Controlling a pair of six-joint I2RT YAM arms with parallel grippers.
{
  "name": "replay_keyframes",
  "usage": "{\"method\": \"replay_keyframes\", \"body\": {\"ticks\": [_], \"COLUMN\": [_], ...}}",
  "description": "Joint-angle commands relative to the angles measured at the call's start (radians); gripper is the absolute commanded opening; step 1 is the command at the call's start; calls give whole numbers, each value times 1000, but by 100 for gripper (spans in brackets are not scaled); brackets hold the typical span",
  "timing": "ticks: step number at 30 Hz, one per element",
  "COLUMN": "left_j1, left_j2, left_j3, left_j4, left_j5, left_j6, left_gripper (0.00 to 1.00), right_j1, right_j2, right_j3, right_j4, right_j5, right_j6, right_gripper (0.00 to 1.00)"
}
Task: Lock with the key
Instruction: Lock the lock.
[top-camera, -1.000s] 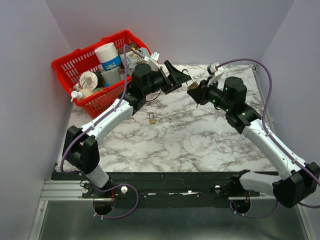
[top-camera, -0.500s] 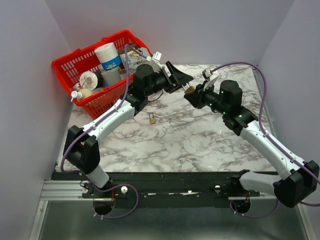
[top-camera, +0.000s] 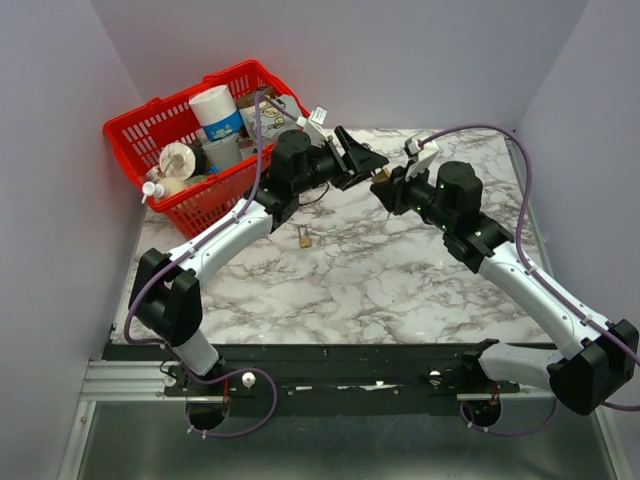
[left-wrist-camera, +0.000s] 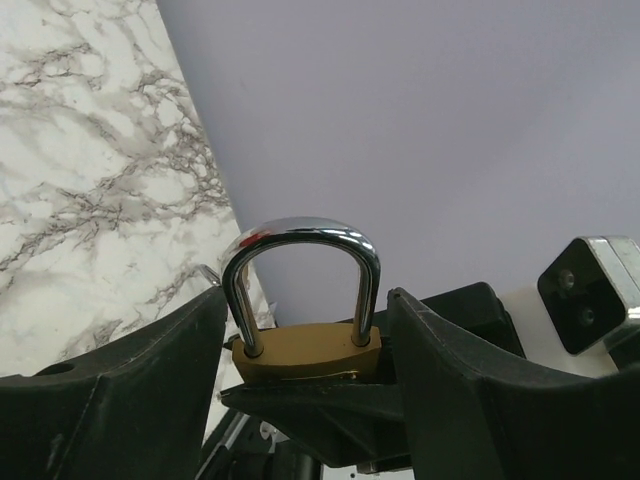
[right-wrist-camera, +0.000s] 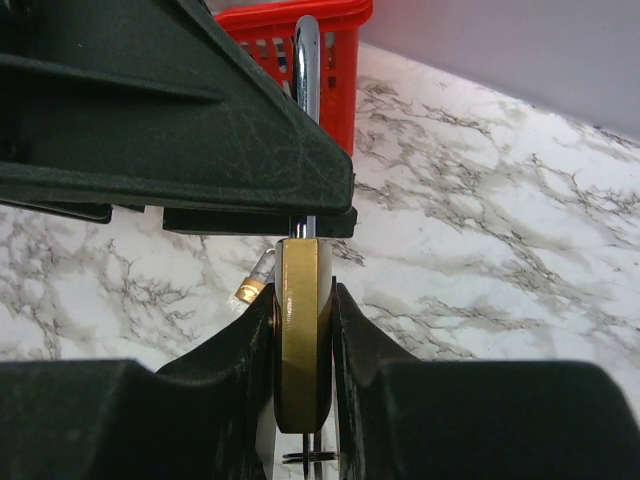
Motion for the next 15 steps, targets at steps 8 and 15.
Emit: {"method": "replay_keyframes", "body": {"ticks": [8,15], "left_j1": [-10,7], "left_j2": [16,16], "left_j3": [45,55], "left_j4": [-47,-27], "left_j5": [-28,-24], "left_j6": [-6,-12], "left_gripper": [60,2], "right_j1": [54,57], "right_j2": [-10,-18], "right_j3": [15,10], "right_j4": [136,85], "right_j5": [131,103], "right_j6": [-67,-46], "right_gripper": [1,39]}}
